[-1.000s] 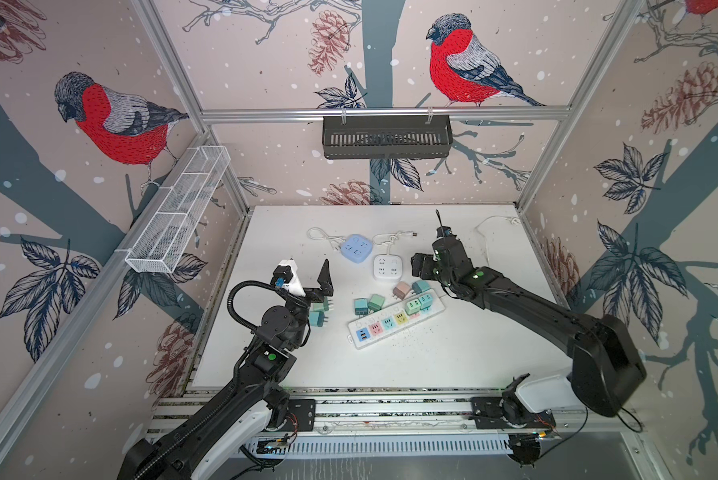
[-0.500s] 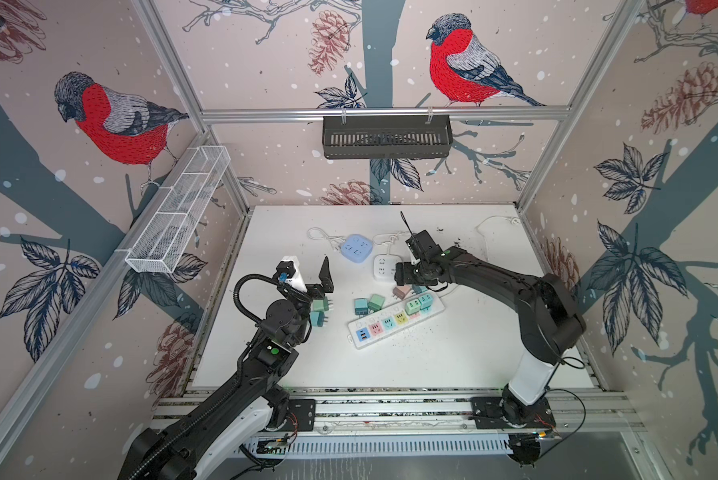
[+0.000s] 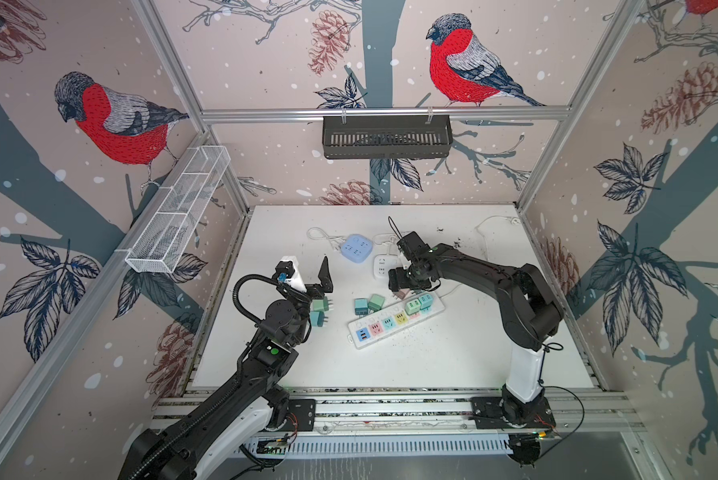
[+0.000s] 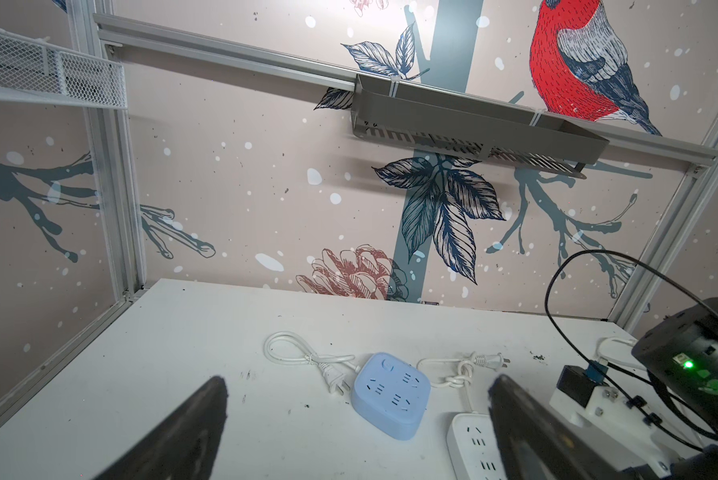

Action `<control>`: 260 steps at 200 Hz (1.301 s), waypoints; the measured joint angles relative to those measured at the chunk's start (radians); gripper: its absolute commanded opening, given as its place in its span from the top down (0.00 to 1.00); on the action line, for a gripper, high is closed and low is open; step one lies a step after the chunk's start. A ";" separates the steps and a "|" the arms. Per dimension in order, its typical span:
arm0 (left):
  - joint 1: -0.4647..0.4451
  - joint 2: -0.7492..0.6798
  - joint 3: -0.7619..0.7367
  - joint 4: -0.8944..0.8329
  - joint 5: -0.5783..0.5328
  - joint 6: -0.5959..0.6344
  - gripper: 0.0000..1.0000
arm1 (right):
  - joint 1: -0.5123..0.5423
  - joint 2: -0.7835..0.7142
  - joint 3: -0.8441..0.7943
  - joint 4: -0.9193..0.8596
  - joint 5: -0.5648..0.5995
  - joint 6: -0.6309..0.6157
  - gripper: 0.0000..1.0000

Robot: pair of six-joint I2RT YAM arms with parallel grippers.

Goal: Insert the plug
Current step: 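Reach the right gripper down to the pink adapter beside the white square hub, then close the right gripper on the pink adapter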

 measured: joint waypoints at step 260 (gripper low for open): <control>0.008 -0.014 -0.017 0.008 -0.044 -0.005 0.02 | 0.177 0.222 0.230 -0.107 0.255 -0.004 0.34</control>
